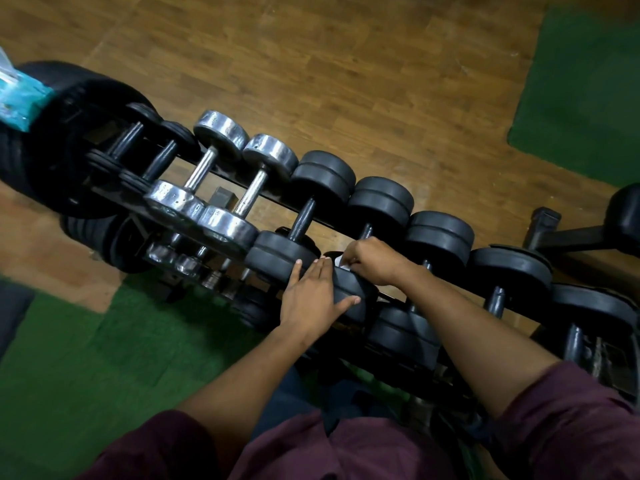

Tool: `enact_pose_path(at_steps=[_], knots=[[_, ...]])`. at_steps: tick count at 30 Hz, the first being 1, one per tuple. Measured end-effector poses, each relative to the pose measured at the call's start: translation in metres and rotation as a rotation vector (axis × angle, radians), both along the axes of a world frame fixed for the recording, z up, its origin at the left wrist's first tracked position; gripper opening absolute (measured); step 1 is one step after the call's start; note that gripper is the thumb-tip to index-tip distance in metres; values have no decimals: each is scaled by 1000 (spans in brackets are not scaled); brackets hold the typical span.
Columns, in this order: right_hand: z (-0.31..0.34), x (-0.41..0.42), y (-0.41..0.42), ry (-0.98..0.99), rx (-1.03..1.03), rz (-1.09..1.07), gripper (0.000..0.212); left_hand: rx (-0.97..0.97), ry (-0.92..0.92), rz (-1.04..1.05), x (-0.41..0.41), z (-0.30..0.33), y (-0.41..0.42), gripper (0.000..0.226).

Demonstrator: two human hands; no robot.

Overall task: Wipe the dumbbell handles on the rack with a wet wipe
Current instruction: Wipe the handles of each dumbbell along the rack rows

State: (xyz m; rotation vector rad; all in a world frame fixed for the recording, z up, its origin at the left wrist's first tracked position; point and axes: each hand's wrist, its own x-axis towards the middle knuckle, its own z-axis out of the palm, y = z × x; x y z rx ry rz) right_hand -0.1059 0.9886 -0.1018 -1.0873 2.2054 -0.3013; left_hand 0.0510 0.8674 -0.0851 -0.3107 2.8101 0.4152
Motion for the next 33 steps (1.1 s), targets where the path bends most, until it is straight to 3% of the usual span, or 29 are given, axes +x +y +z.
enact_pose_path(at_steps=[4, 9, 14, 19, 25, 30, 33], knots=[[-5, 10, 26, -44, -100, -194, 24, -6, -10, -2, 0, 2, 0, 105], [-21, 15, 54, -247, 10, -492, 10, -4, -18, -4, 1, 1, 0, 106], [-39, 26, 44, -637, -301, -1133, 21, 24, -22, 1, 1, 2, -1, 105], [-31, 5, 32, -591, -551, -1442, 22, 49, -33, 18, 2, 5, 2, 104], [-21, 14, 37, -578, -574, -1277, 18, 116, -62, 75, 7, 7, 10, 100], [-20, 29, 45, -712, -348, -1057, 12, 188, -57, 80, 15, 7, 14, 96], [-17, 40, 45, -638, -281, -979, 11, 209, -62, 38, 21, 8, 8, 97]])
